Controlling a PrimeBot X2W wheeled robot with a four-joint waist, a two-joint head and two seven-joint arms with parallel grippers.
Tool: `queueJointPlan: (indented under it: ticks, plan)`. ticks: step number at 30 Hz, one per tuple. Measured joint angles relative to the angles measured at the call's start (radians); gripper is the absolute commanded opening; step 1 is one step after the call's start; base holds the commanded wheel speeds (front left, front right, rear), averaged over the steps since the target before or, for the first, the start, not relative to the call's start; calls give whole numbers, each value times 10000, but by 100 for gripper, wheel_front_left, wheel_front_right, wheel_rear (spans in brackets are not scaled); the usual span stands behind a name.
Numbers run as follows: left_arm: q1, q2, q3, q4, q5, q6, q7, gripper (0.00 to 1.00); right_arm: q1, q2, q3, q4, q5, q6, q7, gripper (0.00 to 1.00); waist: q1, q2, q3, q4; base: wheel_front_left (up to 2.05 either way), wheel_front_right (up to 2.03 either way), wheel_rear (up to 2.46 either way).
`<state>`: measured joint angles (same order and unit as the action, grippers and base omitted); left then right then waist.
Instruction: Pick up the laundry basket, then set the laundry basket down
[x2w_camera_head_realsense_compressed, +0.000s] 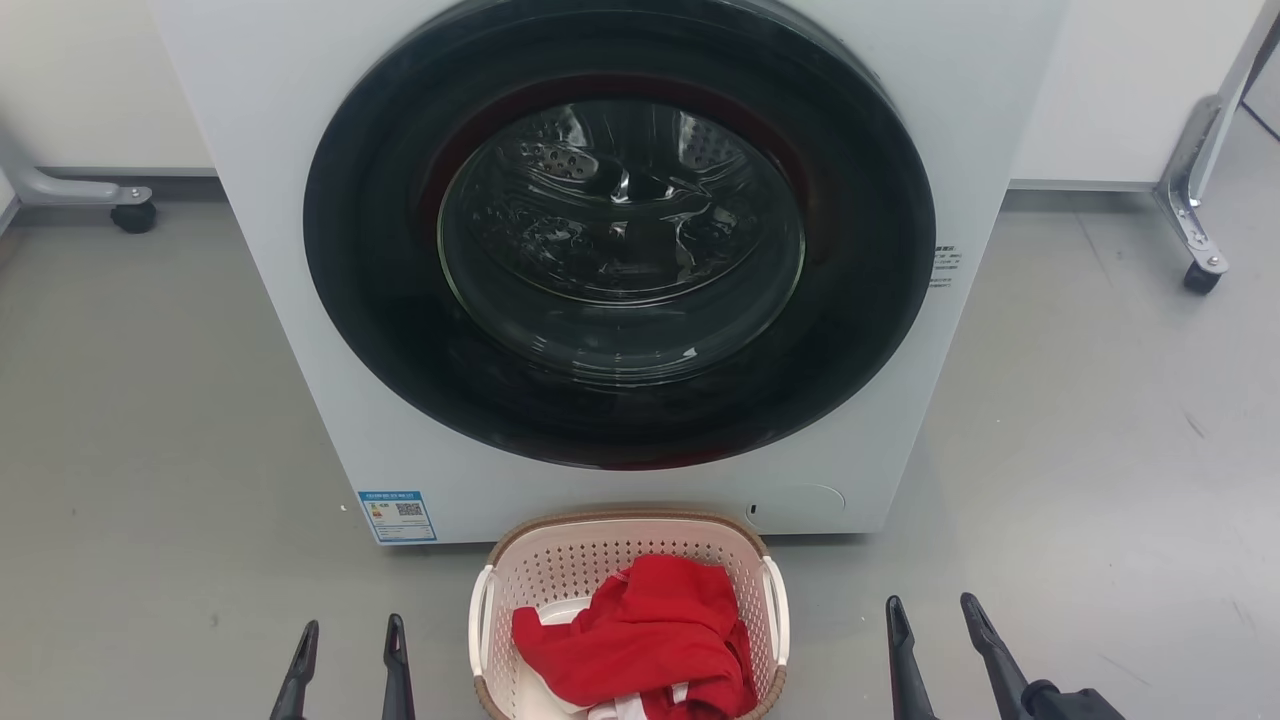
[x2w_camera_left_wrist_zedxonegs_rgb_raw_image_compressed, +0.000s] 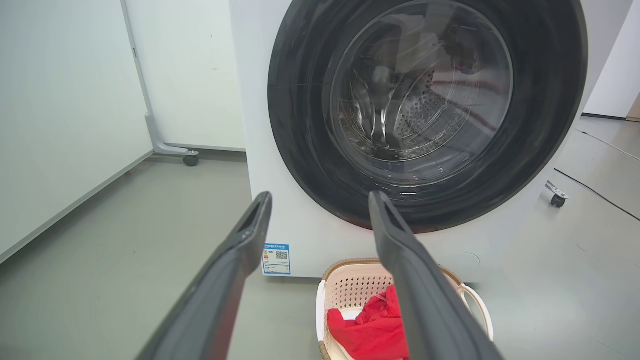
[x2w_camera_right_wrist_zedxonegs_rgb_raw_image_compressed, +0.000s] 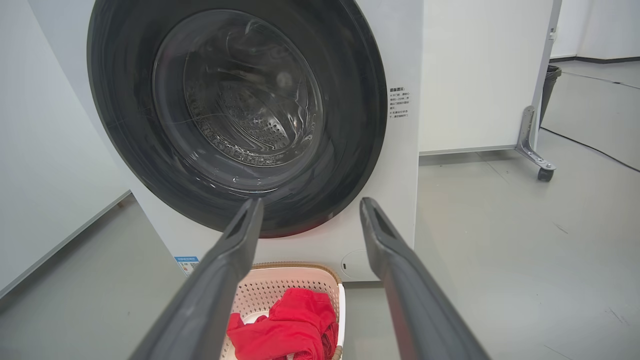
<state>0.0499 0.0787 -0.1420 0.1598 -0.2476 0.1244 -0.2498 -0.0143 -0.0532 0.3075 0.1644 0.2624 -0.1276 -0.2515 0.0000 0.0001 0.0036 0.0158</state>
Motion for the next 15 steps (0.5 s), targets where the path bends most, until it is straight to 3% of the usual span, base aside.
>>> queueJointPlan:
  ticks: [1,2,15]
  plan:
    - [2,-4,2,-15,35,0,0,100,21,2,-2,-6,-6,0,-6,100,0,0,-5,0,0,0,0]
    - [5,-4,0,-35,44,0,0,0,41,2,-2,-8,-8,0,-6,0,0,0,-10,0,0,0,0]
    - [234,-84,113,625,-616,-153,245,0,392,8,-230,614,640,136,184,0,0,0,-10,-11,0,0,0]
